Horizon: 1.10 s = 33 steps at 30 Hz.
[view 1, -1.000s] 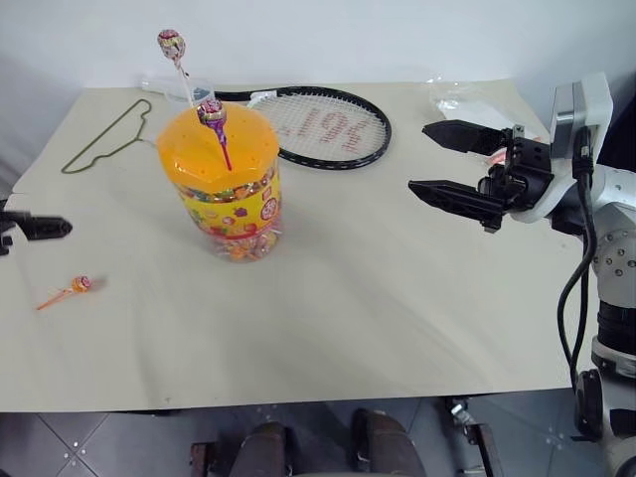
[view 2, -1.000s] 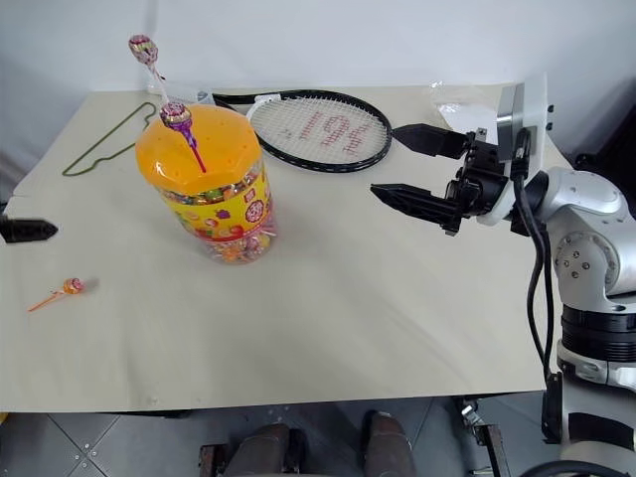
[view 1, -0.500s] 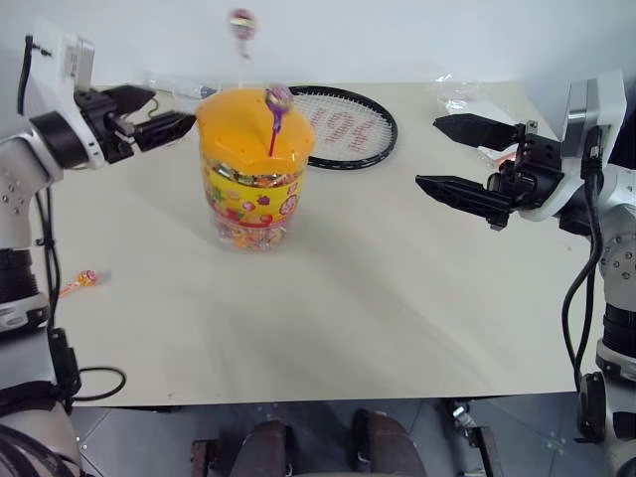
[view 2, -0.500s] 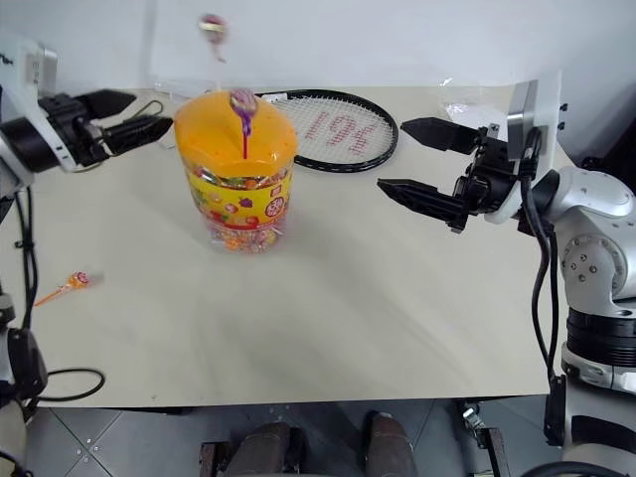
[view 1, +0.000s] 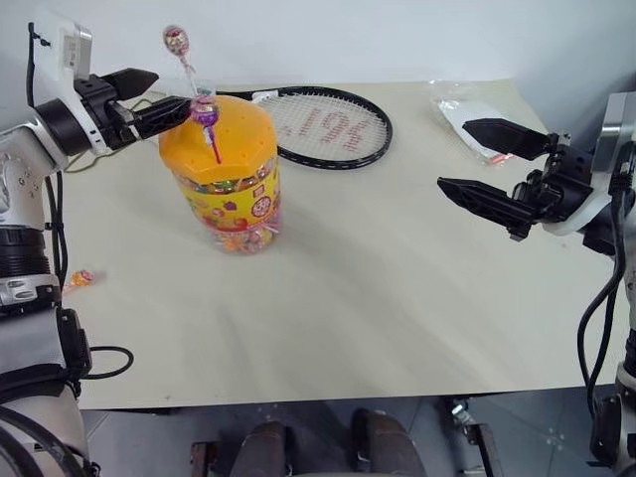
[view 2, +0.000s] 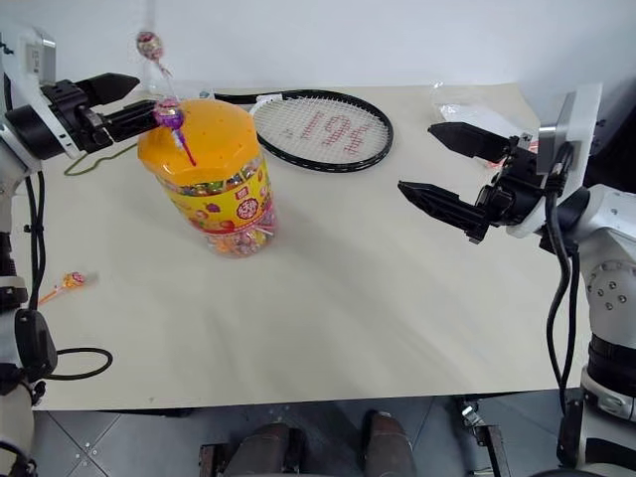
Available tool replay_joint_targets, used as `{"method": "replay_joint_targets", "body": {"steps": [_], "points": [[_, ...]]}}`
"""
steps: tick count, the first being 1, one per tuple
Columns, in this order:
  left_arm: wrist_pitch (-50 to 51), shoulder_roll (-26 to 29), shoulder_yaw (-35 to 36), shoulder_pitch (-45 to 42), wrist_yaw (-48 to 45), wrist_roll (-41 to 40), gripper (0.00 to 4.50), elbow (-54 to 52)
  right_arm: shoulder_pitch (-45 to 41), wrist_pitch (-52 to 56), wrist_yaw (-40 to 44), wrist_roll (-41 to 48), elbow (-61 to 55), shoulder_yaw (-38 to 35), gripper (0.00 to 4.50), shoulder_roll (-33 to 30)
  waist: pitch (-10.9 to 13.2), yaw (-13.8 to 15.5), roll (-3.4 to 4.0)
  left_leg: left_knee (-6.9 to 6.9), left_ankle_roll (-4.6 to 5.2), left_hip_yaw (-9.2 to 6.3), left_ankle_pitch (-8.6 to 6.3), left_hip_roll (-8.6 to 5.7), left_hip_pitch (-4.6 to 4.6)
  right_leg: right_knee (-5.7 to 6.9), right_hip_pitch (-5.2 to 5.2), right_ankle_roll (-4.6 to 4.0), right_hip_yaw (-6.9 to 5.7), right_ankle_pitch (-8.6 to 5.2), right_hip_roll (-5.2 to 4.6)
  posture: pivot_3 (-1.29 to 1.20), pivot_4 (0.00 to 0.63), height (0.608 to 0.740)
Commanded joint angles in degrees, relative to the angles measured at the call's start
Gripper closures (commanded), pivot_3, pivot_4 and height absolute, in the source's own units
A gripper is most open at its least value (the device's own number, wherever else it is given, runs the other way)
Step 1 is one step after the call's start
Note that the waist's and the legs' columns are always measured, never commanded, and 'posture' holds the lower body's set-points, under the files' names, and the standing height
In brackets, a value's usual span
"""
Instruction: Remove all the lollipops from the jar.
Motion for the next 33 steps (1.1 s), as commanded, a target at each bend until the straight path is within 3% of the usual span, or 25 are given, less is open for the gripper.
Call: {"method": "replay_joint_targets", "body": {"steps": [1, 15, 19, 30, 33], "points": [[-3.0, -0.7, 0.2, -4.1, -1.0, 0.8, 0.02, 1.8, -1.5, -1.0, -0.3, 0.6, -1.3, -0.5, 0.0, -0.3, 0.0, 0.2, 0.0, 0.01, 0.0, 0.01, 0.0, 0.0, 0.0, 0.0, 0.0, 0.0, 0.01, 0.0, 0.0, 0.0, 0.15, 0.74], [-10.7, -3.3, -2.2, -13.1, -5.3, 6.3, 0.02, 15.2, -1.6, -1.0, -1.1, 1.4, -1.9, -1.2, 0.0, -0.7, 0.0, 0.1, -0.01, 0.02, 0.01, 0.01, 0.0, 0.0, -0.02, -0.02, 0.0, 0.0, -0.01, 0.0, 0.02, 0.0, 0.15, 0.74], [-12.3, -3.5, -2.7, -14.4, -6.2, 8.0, 0.89, 17.3, -1.7, -1.1, -1.2, 1.4, -1.8, -1.3, 0.0, -0.7, 0.0, 0.2, -0.02, 0.02, 0.01, 0.01, 0.0, 0.0, -0.02, -0.02, 0.0, 0.0, -0.02, 0.0, 0.02, 0.0, 0.15, 0.74], [-14.2, -3.9, -3.4, -18.3, -9.0, 9.9, 4.36, 20.4, -2.4, -1.6, -1.4, 1.3, -1.6, -1.0, 0.0, -0.6, 0.0, 0.1, -0.04, 0.02, 0.01, 0.01, 0.0, 0.0, -0.03, -0.02, 0.0, 0.0, -0.02, 0.0, 0.02, 0.0, 0.15, 0.74], [-15.0, -4.0, -2.8, -19.6, -9.0, 9.6, 4.46, 20.3, -2.4, -1.8, -1.3, 1.1, -1.5, -1.1, 0.0, -0.7, 0.0, 0.1, -0.04, 0.02, 0.01, 0.0, 0.0, 0.01, -0.03, -0.01, 0.0, 0.0, -0.02, 0.0, 0.02, 0.0, 0.15, 0.74]]}}
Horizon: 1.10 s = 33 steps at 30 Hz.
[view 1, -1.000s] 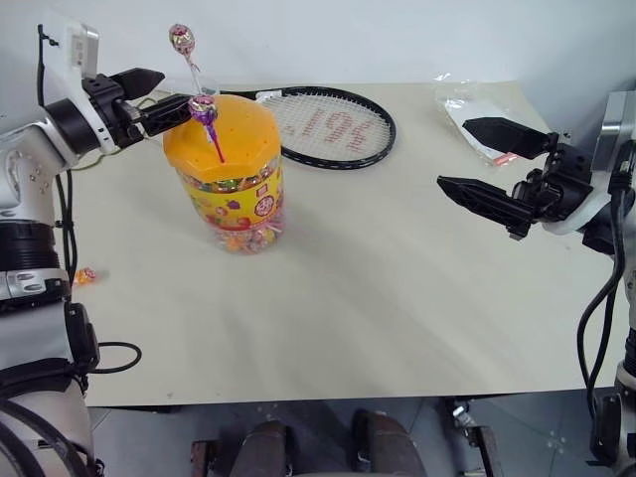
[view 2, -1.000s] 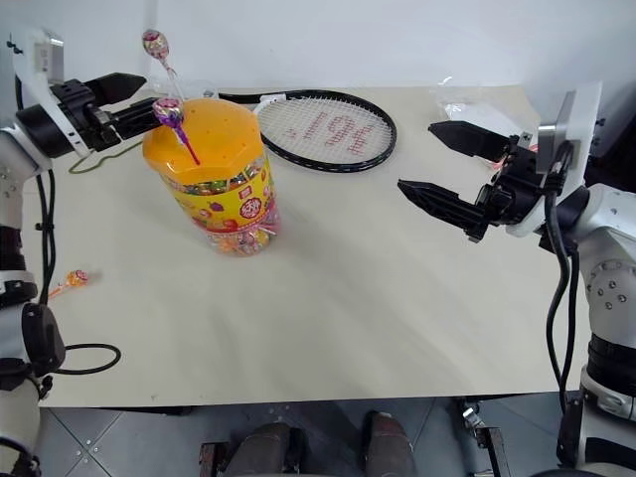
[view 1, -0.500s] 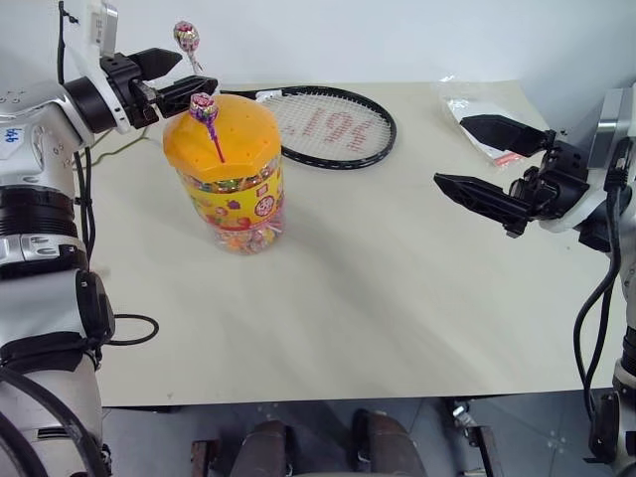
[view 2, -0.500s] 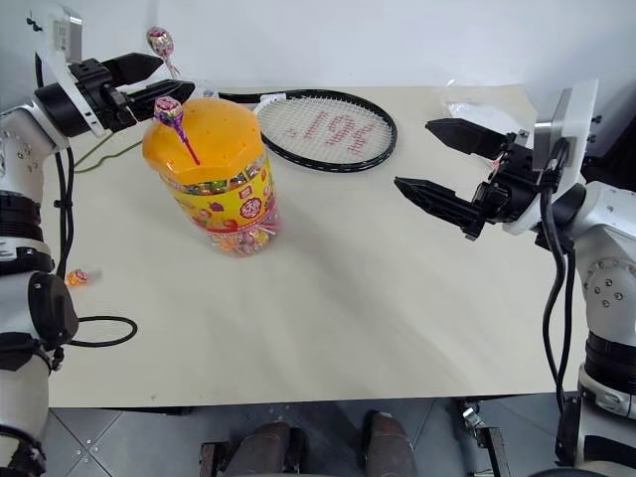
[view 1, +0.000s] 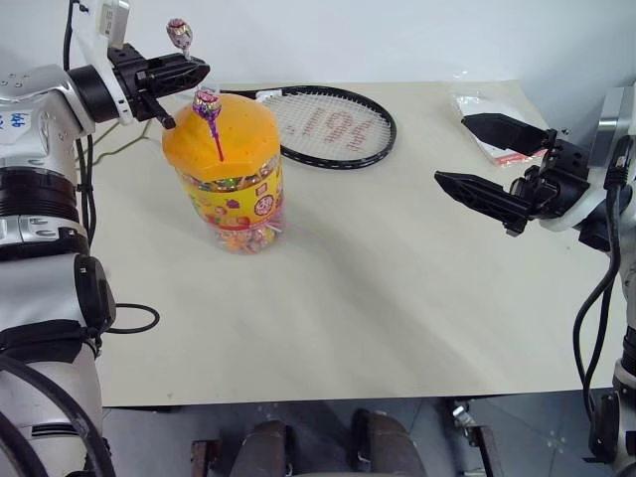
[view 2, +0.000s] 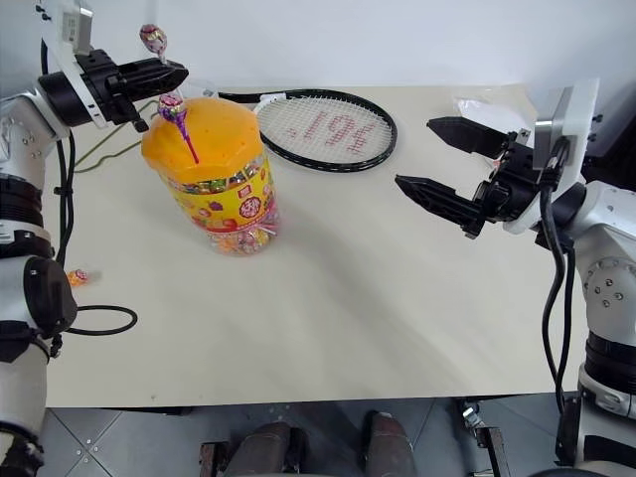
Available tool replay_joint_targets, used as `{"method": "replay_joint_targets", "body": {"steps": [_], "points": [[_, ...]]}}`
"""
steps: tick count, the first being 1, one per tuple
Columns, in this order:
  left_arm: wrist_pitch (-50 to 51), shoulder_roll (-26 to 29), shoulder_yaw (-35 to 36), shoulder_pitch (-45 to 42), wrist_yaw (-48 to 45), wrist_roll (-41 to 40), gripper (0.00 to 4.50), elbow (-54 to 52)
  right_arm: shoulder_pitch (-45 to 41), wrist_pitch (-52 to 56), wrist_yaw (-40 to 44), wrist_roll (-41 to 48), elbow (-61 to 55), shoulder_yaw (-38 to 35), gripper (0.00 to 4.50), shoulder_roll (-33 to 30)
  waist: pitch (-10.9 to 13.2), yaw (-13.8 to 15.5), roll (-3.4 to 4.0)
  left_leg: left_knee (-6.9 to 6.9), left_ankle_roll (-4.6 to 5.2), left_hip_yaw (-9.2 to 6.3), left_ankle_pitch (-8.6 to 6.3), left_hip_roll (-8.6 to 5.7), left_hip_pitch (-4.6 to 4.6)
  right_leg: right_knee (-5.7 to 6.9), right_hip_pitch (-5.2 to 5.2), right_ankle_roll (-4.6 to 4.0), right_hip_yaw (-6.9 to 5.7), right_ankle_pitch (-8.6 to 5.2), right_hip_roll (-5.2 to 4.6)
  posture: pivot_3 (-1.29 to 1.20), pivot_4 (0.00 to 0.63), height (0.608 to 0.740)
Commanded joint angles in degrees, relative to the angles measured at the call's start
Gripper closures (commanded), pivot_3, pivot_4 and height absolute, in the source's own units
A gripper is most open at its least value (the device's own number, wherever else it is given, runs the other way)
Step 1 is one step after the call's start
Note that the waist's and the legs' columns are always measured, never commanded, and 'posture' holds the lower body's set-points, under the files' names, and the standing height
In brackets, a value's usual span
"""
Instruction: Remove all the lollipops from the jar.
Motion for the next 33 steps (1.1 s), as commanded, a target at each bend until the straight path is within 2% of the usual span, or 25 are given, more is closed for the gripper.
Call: {"method": "replay_joint_targets", "body": {"steps": [1, 9, 14, 19, 23, 28, 33], "points": [[-2.1, 0.6, 1.6, -3.5, 0.0, -0.4, 4.46, -0.5, -1.6, -1.5, 0.2, 1.0, -1.6, -1.9, 0.0, -0.9, 0.0, 0.0, -0.01, 0.0, 0.0, -0.01, 0.0, 0.0, 0.0, 0.0, 0.0, 0.0, 0.0, 0.0, 0.0, 0.0, 0.15, 0.74], [-1.9, 2.5, 3.1, -9.2, 6.8, 0.9, 4.46, 0.4, -2.8, -2.1, 0.9, 0.6, -0.4, -0.9, 0.0, -0.6, 0.0, -0.2, -0.04, 0.0, 0.0, -0.02, 0.0, 0.0, -0.01, -0.01, 0.0, 0.0, -0.01, 0.0, 0.0, 0.0, 0.15, 0.74], [10.2, 10.0, 2.2, -4.2, 10.3, 3.5, 4.46, -6.4, -2.8, -1.9, 1.2, 0.9, -0.2, -0.9, 0.0, -0.2, 0.0, -1.2, -0.04, -0.09, 0.0, -0.02, 0.0, 0.01, 0.01, -0.01, -0.02, 0.0, -0.01, 0.0, 0.0, 0.0, 0.15, 0.74], [28.3, 17.2, 3.5, 7.9, 12.1, 2.7, 4.46, -21.2, -2.5, -2.1, 1.8, 0.7, 0.8, -0.1, 0.0, 0.6, 0.0, -1.2, -0.06, -0.19, 0.0, -0.23, 0.0, 0.04, 0.13, 0.01, -0.03, 0.0, 0.02, 0.0, -0.02, 0.0, 0.15, 0.74], [50.9, 25.0, 7.8, 24.2, 11.1, -1.5, 4.46, -38.8, -4.0, -2.2, 3.1, 0.2, 3.3, 1.6, 0.0, 1.6, 0.1, -1.2, -0.13, -0.13, 0.01, -0.35, 0.0, 0.19, 0.11, 0.02, -0.04, 0.0, 0.07, 0.0, -0.06, 0.0, 0.15, 0.74], [70.1, 27.3, 18.2, 41.2, 11.0, -7.4, 4.46, -55.8, -4.7, -1.3, 5.8, 0.7, 4.6, 3.3, 0.0, 1.7, 0.1, -0.8, -0.17, -0.17, 0.01, -0.39, 0.0, 0.27, 0.1, 0.03, -0.06, -0.01, 0.12, -0.01, -0.08, 0.0, 0.15, 0.74], [74.6, 25.8, 25.0, 57.5, 14.2, -14.7, 4.46, -64.4, -7.0, -2.1, 6.6, -0.3, 6.9, 5.2, 0.0, 3.5, 0.1, -1.0, -0.17, -0.15, 0.0, -0.39, 0.0, 0.26, 0.17, 0.13, -0.06, -0.02, 0.23, -0.01, -0.14, 0.0, 0.15, 0.74]]}}
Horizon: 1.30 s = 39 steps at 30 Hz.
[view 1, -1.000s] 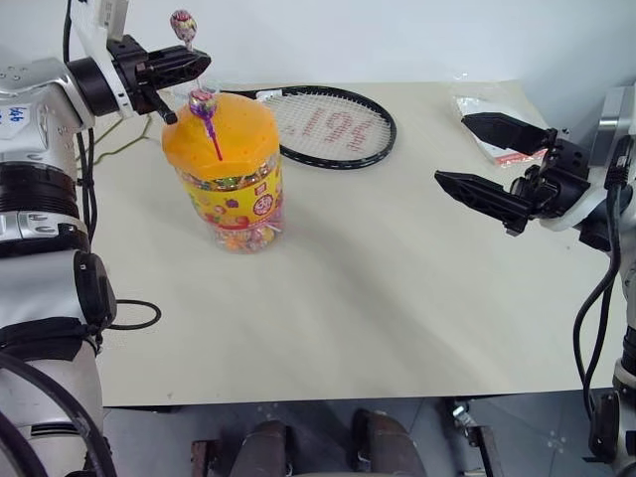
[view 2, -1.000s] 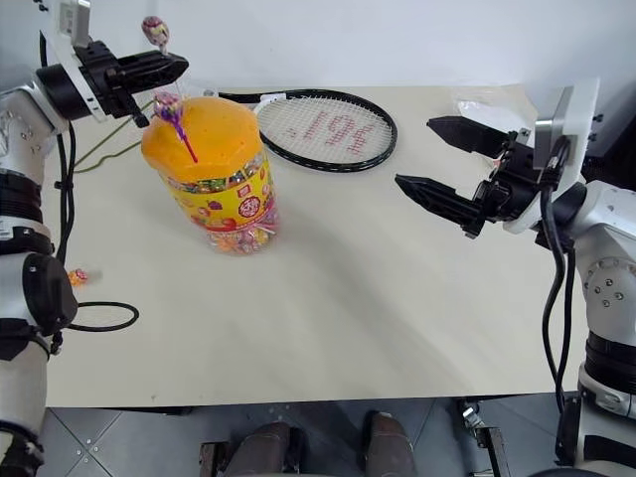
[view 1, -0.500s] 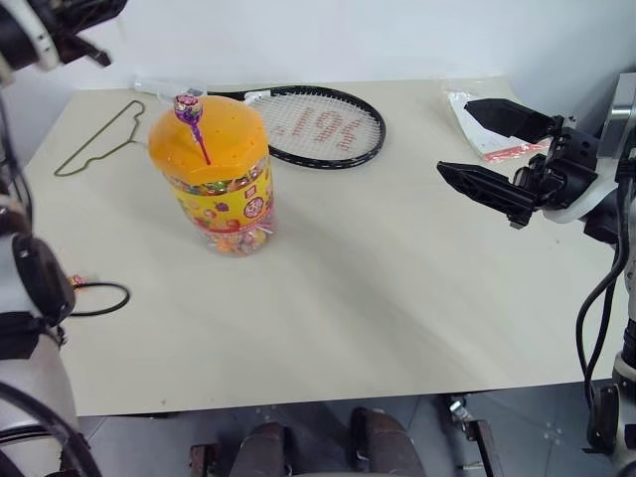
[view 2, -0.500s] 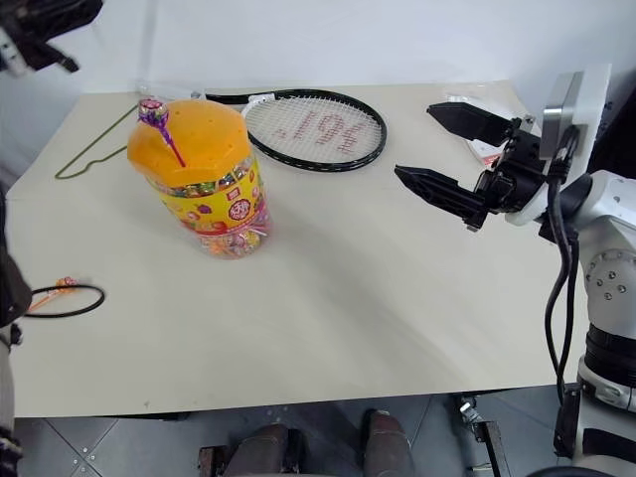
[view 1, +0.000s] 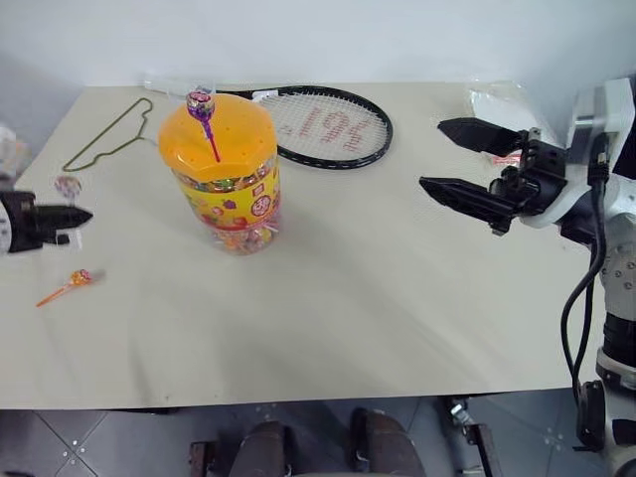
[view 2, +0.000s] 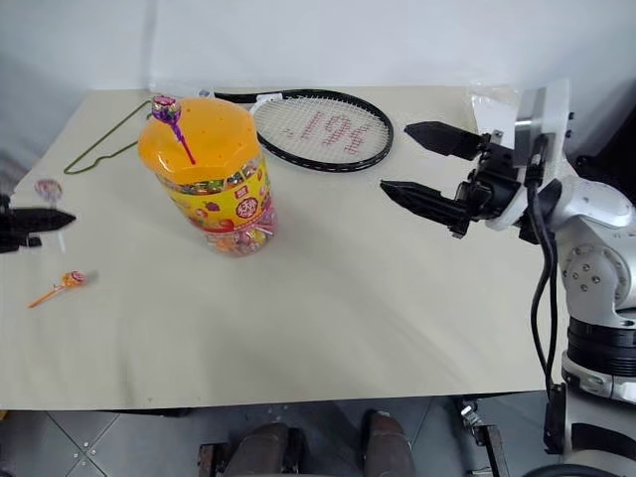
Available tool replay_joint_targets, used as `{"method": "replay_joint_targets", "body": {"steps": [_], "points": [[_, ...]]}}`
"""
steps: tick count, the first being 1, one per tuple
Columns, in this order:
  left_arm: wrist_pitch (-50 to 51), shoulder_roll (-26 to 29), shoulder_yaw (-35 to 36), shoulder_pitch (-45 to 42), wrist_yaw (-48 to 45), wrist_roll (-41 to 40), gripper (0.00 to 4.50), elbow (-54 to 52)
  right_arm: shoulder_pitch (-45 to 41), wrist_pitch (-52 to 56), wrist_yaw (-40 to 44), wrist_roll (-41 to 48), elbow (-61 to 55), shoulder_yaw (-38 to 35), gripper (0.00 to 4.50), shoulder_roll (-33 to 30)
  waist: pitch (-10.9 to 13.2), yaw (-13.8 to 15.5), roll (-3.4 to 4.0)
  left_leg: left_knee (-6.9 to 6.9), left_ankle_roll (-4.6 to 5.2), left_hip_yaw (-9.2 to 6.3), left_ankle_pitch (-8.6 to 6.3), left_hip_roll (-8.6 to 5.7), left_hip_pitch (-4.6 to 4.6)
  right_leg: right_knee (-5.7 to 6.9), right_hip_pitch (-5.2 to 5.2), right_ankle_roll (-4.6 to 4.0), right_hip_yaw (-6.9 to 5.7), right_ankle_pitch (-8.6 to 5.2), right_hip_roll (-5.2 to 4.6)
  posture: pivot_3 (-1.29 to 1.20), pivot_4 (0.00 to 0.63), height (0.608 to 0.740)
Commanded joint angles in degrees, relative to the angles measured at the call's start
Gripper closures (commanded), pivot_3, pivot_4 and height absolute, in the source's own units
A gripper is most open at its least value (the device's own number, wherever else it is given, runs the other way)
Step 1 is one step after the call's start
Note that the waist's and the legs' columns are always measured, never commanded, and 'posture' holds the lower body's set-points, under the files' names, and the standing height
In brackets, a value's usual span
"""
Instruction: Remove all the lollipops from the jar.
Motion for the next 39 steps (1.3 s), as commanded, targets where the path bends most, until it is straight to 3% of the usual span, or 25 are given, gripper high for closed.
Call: {"method": "replay_joint_targets", "body": {"steps": [1, 7, 19, 24, 31, 35, 39], "points": [[1.1, -0.5, 5.6, 7.6, 3.1, -5.6, 4.46, -5.5, -1.9, -1.0, 0.6, -0.1, 0.4, -0.1, 0.0, 0.6, 0.0, -0.2, 0.01, 0.0, -0.01, 0.0, 0.0, 0.03, 0.0, -0.01, 0.0, -0.01, 0.0, 0.0, 0.03, 0.0, 0.15, 0.74], [1.1, -1.4, 6.2, 18.5, 10.6, -9.6, 4.46, -8.0, -3.0, -0.9, 1.9, -0.8, 1.9, 0.8, 0.0, 0.8, 0.0, -0.2, 0.01, -0.06, -0.04, 0.01, -0.01, 0.03, 0.03, -0.01, -0.04, -0.04, 0.04, -0.02, -0.02, 0.0, 0.15, 0.74], [1.1, 0.5, 3.9, 22.2, 18.8, -15.3, 4.46, -5.1, -3.8, -0.4, 2.4, -1.4, 2.5, 1.4, 0.0, 0.6, 0.0, -0.2, 0.01, -0.15, -0.08, 0.12, -0.04, 0.0, -0.05, 0.03, -0.26, -0.06, 0.13, -0.01, -0.05, 0.0, 0.15, 0.74], [1.1, 1.2, 4.0, 21.4, 20.5, -16.2, 3.3, -5.0, -3.8, -0.4, 2.6, -1.6, 2.6, 1.2, 0.0, 0.6, 0.0, -0.2, 0.01, -0.17, -0.08, 0.18, -0.04, 0.0, -0.06, 0.04, -0.3, -0.06, 0.15, -0.02, -0.04, 0.0, 0.15, 0.74], [1.1, 4.5, 4.3, 19.7, 20.6, -18.6, 1.13, -5.4, -3.5, -0.3, 2.9, -1.8, 2.4, 0.8, 0.0, 0.1, 0.0, -0.2, 0.01, -0.17, -0.08, 0.19, -0.04, -0.01, -0.06, 0.04, -0.32, -0.06, 0.17, -0.02, -0.06, 0.0, 0.15, 0.74], [1.1, 6.2, 5.2, 14.3, 19.8, -20.9, 0.04, -5.4, -3.6, -0.3, 2.9, -1.8, 2.2, 0.4, 0.0, -0.4, 0.0, -0.1, 0.01, -0.17, -0.09, 0.2, -0.04, -0.01, -0.09, 0.05, -0.34, -0.06, 0.16, -0.02, -0.04, 0.0, 0.15, 0.74], [1.1, 7.4, 4.9, 8.2, 19.1, -23.2, 0.04, -5.4, -4.1, -0.4, 2.9, -1.7, 2.2, 0.2, 0.0, -0.8, 0.0, -0.2, 0.01, -0.17, -0.09, 0.21, -0.04, -0.04, -0.09, 0.05, -0.35, -0.06, 0.17, -0.02, -0.05, 0.0, 0.15, 0.74]]}}
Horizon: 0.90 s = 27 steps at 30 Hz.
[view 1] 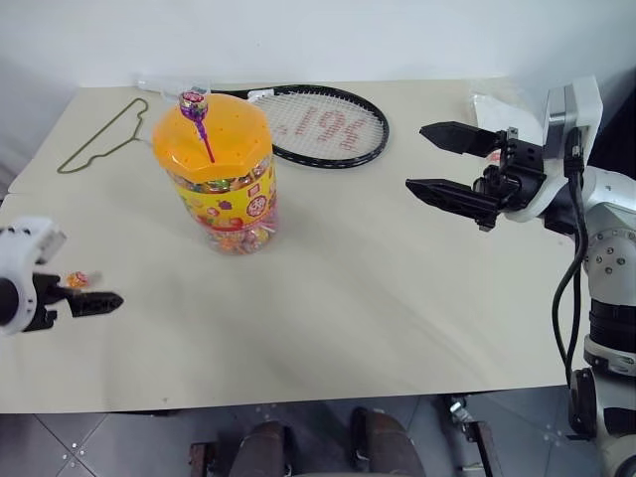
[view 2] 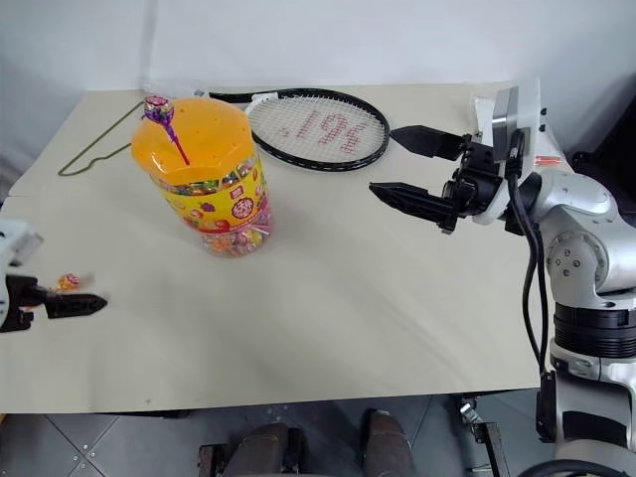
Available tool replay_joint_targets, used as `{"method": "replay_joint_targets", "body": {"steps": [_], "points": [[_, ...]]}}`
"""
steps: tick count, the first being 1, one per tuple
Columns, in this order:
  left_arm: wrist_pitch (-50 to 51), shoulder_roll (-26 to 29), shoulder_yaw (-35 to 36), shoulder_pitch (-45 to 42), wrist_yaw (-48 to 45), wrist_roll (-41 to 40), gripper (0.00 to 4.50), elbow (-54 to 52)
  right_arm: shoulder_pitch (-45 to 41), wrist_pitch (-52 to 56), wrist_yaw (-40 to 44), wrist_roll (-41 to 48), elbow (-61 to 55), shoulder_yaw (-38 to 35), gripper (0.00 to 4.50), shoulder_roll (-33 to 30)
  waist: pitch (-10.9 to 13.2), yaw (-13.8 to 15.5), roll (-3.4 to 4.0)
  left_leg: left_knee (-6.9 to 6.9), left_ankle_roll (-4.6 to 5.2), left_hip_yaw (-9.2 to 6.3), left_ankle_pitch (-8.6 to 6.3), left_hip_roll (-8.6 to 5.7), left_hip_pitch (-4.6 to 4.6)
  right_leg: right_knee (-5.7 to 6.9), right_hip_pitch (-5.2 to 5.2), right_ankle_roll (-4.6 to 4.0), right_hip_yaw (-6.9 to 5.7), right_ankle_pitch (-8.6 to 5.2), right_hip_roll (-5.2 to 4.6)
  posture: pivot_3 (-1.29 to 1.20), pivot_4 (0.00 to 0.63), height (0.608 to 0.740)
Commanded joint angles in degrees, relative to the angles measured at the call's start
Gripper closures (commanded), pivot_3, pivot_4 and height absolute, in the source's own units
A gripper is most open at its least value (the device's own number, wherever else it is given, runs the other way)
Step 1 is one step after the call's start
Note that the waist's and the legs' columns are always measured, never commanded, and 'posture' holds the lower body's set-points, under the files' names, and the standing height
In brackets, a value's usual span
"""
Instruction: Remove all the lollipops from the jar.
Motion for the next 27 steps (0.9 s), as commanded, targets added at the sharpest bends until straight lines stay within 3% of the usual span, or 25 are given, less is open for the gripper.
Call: {"method": "replay_joint_targets", "body": {"steps": [1, 6, 10, 18, 22, 27], "points": [[-0.1, 2.2, 1.4, -5.1, -0.7, -2.3, 0.04, -0.4, -1.4, -0.4, 0.4, 0.6, -1.5, -2.1, 0.0, -1.4, 0.0, 0.0, 0.0, 0.0, 0.0, 0.0, 0.0, 0.0, 0.0, 0.0, 0.0, 0.0, 0.0, 0.0, 0.01, 0.0, 0.15, 0.74], [-0.2, 1.9, 0.2, -14.7, -1.2, -2.4, 0.04, 0.0, -1.8, -1.1, 0.7, 0.1, -0.9, -2.2, 0.0, -2.0, 0.0, 0.0, 0.0, 0.0, 0.0, 0.03, 0.0, -0.07, -0.01, 0.0, -0.02, 0.0, 0.0, 0.0, 0.07, 0.0, 0.15, 0.74], [-3.7, 0.3, 1.1, -17.4, -2.4, -1.4, 0.04, 1.2, -2.3, -1.5, 0.8, -0.5, -0.3, -2.1, 0.0, -2.0, 0.0, -0.1, 0.0, 0.0, 0.0, 0.06, 0.0, -0.11, 0.0, 0.01, -0.02, 0.0, 0.0, 0.0, 0.11, 0.0, 0.15, 0.74], [-31.6, -9.1, 14.5, -5.9, -16.7, 1.8, 0.04, 4.1, -5.4, -0.3, -1.4, -2.8, -0.4, 1.4, 0.0, -0.2, 0.0, -0.4, 0.02, 0.01, -0.03, 0.18, -0.01, -0.07, -0.01, 0.0, -0.09, -0.03, -0.01, -0.02, 0.16, 0.0, 0.15, 0.74], [-43.4, -12.8, 17.0, -3.5, -25.7, 1.7, 0.04, 6.9, -10.0, 2.6, -3.6, -0.7, -1.0, 2.7, 0.0, 2.7, 0.0, -0.5, 0.02, 0.03, -0.03, 0.18, -0.01, -0.05, -0.01, 0.03, -0.09, -0.03, -0.01, -0.02, 0.13, 0.0, 0.15, 0.74], [-56.7, -15.5, 18.4, 0.7, -41.1, 0.3, 0.04, 12.3, -17.6, 9.2, -7.9, -2.8, 0.4, 9.8, 0.0, 8.6, 0.0, -1.5, 0.02, 0.02, -0.03, 0.19, -0.01, -0.04, -0.01, 0.03, -0.1, -0.04, -0.05, -0.02, 0.14, 0.0, 0.15, 0.74]]}}
